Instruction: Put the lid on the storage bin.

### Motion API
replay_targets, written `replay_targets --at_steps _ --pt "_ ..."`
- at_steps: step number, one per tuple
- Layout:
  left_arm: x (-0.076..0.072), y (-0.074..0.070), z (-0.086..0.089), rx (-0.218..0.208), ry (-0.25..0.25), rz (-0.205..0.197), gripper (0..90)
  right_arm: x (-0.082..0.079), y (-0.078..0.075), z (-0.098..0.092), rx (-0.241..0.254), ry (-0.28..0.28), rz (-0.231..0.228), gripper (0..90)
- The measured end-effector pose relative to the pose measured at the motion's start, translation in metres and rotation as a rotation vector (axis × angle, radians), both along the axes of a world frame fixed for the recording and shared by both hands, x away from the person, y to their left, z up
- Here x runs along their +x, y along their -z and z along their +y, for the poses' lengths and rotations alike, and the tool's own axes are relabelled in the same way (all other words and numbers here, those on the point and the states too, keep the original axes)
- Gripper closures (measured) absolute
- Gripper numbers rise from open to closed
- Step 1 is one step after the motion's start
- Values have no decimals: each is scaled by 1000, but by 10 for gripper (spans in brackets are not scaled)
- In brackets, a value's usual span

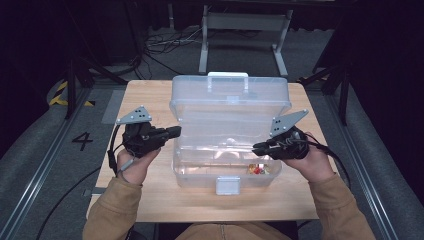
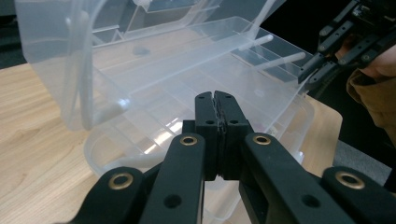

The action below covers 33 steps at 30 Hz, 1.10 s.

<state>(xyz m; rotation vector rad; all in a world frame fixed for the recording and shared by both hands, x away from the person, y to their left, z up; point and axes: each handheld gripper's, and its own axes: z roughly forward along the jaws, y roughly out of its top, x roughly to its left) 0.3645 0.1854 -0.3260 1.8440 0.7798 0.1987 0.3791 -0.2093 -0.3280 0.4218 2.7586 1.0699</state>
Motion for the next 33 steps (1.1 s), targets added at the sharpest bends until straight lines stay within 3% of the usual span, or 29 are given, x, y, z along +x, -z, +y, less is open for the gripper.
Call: replay_targets --at_steps 16,25,29,33 --pt "2 -5 2 -20 -81 -21 893 -4 2 1 -19 -7 11 806" --pt "3 -4 3 -9 -72 -8 896 -7 2 0 -30 -19 12 807" --pt "3 -3 2 -2 -67 -6 895 -10 0 -2 -9 -21 -2 813" --pt "1 -3 2 22 -58 -1 895 -16 -7 -12 51 -6 -26 852"
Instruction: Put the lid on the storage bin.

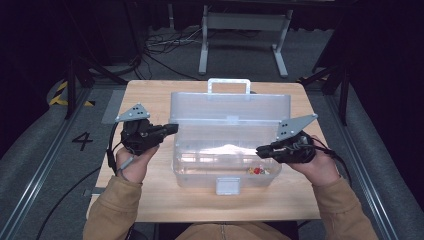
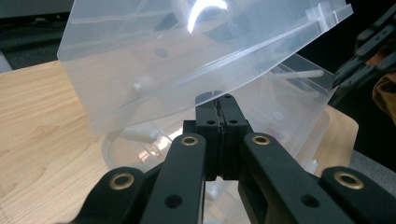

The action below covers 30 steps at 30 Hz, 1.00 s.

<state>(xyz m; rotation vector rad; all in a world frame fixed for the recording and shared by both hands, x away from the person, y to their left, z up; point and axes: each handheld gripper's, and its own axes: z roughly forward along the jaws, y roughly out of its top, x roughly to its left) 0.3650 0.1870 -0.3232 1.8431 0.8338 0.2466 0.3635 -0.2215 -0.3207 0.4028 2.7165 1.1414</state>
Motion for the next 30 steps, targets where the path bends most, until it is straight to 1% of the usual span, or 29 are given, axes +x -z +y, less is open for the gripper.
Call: replay_targets --at_steps 1,2,3,4,5,6,7,8,11,14,15,19,21,24,25,28,29,30 --pt "0 0 0 0 0 0 895 -1 -1 -4 23 1 3 863" --pt "-1 0 0 3 3 5 895 -1 -1 -4 23 1 3 863" --pt "-1 1 0 9 4 7 895 -2 -1 -12 83 11 11 883" --pt "-1 1 0 9 4 7 895 -2 -1 -12 83 11 11 883" --pt "-2 1 0 13 7 8 895 -3 0 -14 102 16 13 887" --pt "-3 1 0 18 9 11 895 -3 3 -22 152 40 12 891" --pt "-3 2 0 20 9 12 895 -3 4 -24 168 54 13 891" --pt "-3 2 0 20 9 12 895 -3 4 -24 168 54 13 891" --pt "-5 2 0 31 13 15 895 -4 7 -34 237 88 -4 892" --pt "-5 2 0 36 15 18 894 -4 9 -37 246 102 -1 892" --pt "-6 3 0 38 20 22 895 -4 10 -42 250 115 -4 892" --pt "-8 4 0 49 24 31 895 -5 11 -48 261 149 -11 893" --pt "-9 5 0 54 29 36 895 -4 12 -49 262 157 -2 894" --pt "-9 5 0 58 28 38 895 -4 13 -51 264 172 -1 894" --pt "-9 5 0 62 30 39 895 -4 14 -52 262 187 3 894" --pt "-10 6 0 63 33 44 894 -5 13 -53 266 191 -3 894" --pt "-10 6 0 67 35 45 894 -6 13 -54 264 208 -16 894" --pt "-10 6 0 67 35 45 894 -6 14 -54 261 208 -13 894"
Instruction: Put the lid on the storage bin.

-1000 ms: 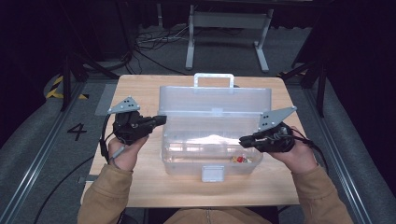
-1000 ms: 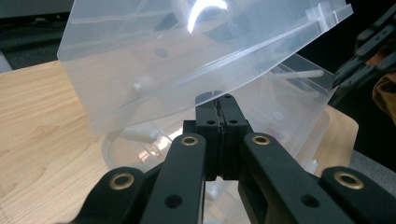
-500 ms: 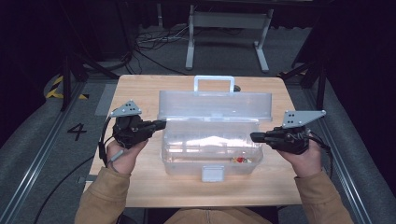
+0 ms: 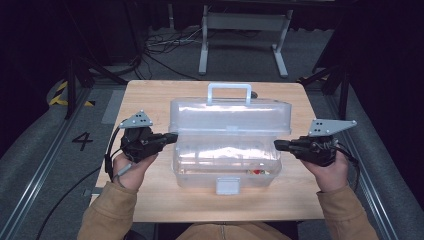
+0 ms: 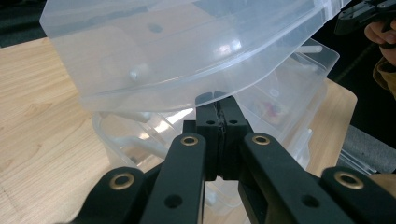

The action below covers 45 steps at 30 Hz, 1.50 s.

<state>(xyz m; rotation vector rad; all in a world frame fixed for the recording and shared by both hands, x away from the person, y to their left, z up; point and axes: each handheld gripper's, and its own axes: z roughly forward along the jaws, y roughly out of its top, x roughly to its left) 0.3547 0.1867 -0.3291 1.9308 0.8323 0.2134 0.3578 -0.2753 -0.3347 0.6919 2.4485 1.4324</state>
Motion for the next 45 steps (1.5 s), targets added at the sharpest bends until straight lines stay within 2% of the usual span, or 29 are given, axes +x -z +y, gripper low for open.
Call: replay_targets --at_steps 4,9,13,28,31,38,45 --pt "-1 0 0 9 5 9 895 3 3 -3 12 7 31 893" --pt "-1 1 0 24 14 19 894 4 1 -6 24 19 38 894" --pt "-1 2 0 41 17 24 894 5 2 -5 0 32 45 893" --pt "-1 4 2 60 22 70 894 7 1 -5 -46 62 98 894" --pt "-1 5 2 66 25 76 891 7 0 -4 -79 94 118 894" --pt "-1 5 3 68 29 87 888 9 0 -6 -82 125 156 894" --pt "0 6 3 90 33 103 878 11 0 -9 -93 143 195 894"
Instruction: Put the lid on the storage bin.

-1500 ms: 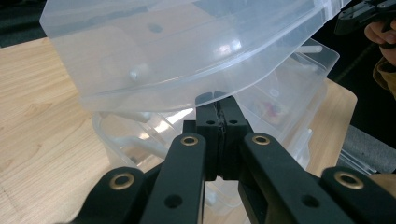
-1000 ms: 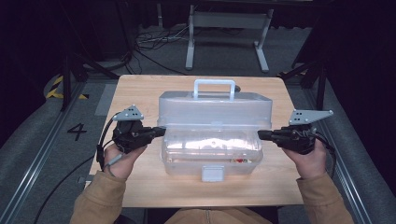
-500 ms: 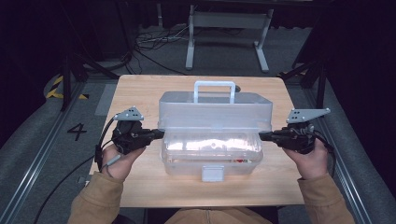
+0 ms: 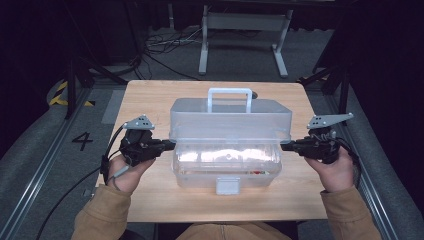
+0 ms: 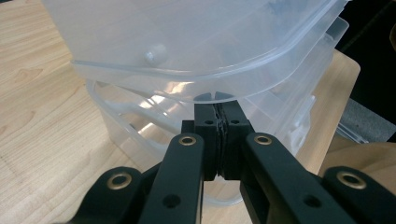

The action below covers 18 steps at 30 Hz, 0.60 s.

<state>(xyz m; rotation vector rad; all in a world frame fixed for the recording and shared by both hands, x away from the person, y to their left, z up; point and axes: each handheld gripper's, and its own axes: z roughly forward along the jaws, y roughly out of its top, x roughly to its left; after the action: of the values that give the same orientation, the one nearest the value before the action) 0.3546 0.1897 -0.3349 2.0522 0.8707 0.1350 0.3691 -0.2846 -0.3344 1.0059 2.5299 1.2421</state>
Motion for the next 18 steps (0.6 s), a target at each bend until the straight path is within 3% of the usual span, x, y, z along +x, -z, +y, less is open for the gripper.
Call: replay_targets --at_steps 11,18 --pt "0 0 1 34 18 31 868 0 -1 3 -70 -9 25 894" --pt "0 0 4 48 9 49 858 0 -1 4 -89 -15 51 895"
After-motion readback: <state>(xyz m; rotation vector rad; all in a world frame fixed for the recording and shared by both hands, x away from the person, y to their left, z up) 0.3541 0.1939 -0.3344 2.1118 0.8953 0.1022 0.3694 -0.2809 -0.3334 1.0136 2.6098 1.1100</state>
